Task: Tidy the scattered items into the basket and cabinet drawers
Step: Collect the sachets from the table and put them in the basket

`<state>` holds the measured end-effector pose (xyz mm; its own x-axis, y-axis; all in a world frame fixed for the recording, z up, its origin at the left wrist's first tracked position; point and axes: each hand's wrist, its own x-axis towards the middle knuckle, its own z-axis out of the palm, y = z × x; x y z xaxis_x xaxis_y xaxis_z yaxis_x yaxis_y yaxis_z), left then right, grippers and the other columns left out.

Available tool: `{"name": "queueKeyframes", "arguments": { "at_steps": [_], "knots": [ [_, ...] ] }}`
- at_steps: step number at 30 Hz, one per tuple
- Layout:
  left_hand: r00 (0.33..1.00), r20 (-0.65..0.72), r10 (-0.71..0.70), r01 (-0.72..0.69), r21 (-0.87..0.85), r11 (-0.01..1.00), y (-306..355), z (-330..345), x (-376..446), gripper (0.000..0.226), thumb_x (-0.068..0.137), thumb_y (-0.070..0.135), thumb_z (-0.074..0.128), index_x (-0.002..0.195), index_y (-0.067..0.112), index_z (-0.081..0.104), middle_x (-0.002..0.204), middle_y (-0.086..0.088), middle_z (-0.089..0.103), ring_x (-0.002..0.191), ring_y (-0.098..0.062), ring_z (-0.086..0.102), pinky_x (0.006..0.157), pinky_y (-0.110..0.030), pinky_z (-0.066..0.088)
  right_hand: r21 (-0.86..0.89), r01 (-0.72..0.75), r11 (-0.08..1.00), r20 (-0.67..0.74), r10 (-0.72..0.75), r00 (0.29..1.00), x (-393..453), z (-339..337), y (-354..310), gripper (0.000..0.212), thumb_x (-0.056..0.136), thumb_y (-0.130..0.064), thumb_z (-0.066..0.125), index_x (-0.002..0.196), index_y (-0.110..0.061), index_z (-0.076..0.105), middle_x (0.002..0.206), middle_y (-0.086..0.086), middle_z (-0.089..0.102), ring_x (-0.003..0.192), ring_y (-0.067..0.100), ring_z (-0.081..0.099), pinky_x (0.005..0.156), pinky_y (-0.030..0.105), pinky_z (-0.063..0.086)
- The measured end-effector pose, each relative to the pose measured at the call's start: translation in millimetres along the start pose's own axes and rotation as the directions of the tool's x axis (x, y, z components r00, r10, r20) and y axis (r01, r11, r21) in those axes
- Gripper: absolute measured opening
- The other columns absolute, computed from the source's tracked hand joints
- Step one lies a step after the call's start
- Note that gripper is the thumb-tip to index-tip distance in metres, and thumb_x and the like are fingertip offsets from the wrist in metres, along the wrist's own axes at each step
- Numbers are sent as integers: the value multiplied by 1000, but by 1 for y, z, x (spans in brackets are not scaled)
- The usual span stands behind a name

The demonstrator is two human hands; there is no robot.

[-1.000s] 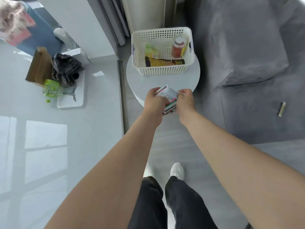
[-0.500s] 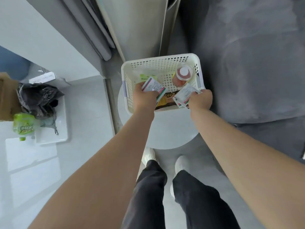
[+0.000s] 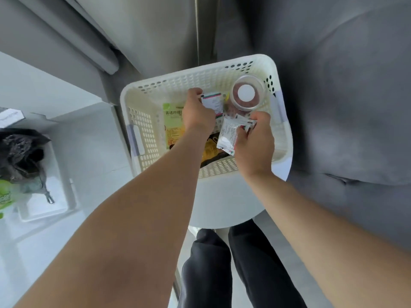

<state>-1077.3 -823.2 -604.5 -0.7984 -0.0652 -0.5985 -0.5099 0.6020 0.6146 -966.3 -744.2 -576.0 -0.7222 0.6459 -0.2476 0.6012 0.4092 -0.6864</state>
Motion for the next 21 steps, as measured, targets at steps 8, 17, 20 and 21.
{"name": "queueKeyframes", "arguments": {
  "at_steps": [8, 17, 20, 21],
  "knots": [
    [945, -113, 307, -185, 590, 786, -16, 13, 5, 52, 84, 7, 69, 126, 22, 43, 121, -11, 48, 102, -26, 52, 75, -27, 39, 11, -55, 998, 30, 55, 998, -4, 4, 11, 34, 91, -5, 59, 122, -12, 46, 106, -3, 60, 95, 15, 57, 76, 23, 39],
    [959, 120, 257, -276, 609, 744, 4, 6, 17, 46, 92, 26, 67, 129, 12, 42, 100, -9, 64, 86, -25, 63, 67, -33, 53, 25, -244, 969, 52, 242, 969, 9, 5, 12, 33, 93, -14, 61, 123, -9, 49, 106, 2, 62, 96, 17, 57, 73, 26, 41],
    [906, 84, 415, -379, 598, 707, -2, -4, 7, 50, 94, 22, 62, 136, 12, 35, 102, -5, 57, 92, -20, 55, 77, -31, 49, 81, -351, 933, 25, 350, 937, 14, 4, 10, 30, 94, -13, 60, 122, -8, 49, 98, -3, 55, 91, 16, 55, 68, 23, 38],
    [878, 53, 475, -406, 607, 683, -8, -6, 2, 46, 93, 16, 60, 133, 10, 39, 109, -6, 56, 100, -22, 53, 86, -32, 48, 96, -370, 924, 16, 371, 929, 15, 4, 9, 30, 94, -12, 59, 122, -7, 49, 98, -3, 55, 90, 14, 54, 65, 20, 36]
  ]
}}
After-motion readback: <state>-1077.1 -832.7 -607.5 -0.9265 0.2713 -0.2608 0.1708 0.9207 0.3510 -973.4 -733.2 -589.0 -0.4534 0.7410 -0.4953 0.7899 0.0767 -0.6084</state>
